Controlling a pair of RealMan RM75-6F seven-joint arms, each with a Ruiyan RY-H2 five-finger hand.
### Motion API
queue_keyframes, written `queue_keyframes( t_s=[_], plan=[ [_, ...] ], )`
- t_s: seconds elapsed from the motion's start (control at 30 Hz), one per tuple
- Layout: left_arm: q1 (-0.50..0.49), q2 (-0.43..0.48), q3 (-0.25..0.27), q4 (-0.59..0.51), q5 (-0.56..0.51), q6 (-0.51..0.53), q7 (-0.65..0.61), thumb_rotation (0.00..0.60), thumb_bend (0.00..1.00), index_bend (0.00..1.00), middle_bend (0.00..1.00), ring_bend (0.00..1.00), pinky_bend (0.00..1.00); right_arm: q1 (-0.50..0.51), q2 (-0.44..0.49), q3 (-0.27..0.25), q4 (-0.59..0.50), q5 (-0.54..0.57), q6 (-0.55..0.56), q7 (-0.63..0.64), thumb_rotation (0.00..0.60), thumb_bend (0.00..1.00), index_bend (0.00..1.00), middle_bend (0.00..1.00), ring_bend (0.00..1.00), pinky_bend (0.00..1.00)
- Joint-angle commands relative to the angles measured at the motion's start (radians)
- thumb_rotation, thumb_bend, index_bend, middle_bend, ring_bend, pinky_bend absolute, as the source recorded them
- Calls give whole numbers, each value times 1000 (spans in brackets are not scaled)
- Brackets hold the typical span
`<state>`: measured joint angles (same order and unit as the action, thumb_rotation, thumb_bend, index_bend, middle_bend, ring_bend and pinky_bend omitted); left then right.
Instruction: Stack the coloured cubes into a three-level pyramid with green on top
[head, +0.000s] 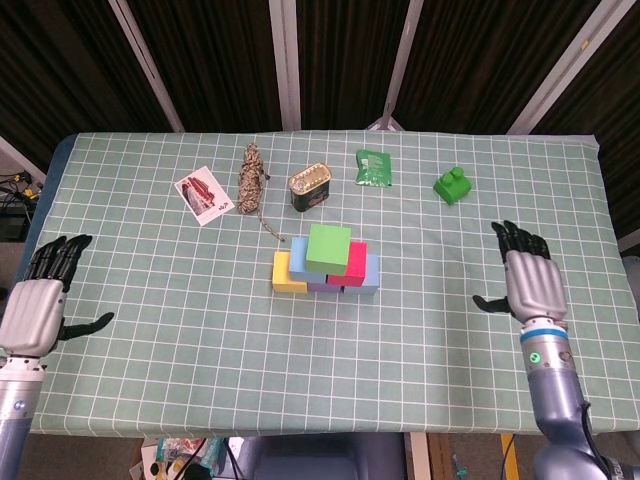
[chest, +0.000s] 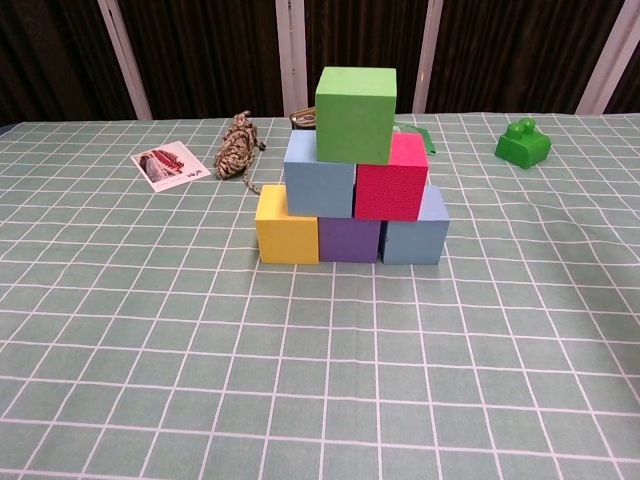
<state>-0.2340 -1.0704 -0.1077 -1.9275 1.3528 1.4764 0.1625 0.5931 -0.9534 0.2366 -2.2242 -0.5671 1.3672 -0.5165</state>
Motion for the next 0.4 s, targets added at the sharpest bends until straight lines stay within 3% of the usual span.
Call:
queue_keyframes(
  t_s=[0.03,0.2,0.4],
  plan=[
    [45,-35,25,74,24,51,-39,600,65,22,47,0,11,-190,-5,-153,145,-268,-21,223,600,194,0,0,0,0],
    [83,-66,44,165,49,95,-76,600,65,6,35,0,11,-275,-29,-211,245,-440,35,314,600,194,0,0,0,0],
    [115,-108,47,278,73,140,-129,600,65,0,24,0,11,-335,-72,-227,343,-545,95,386,600,194,0,0,0,0]
  ],
)
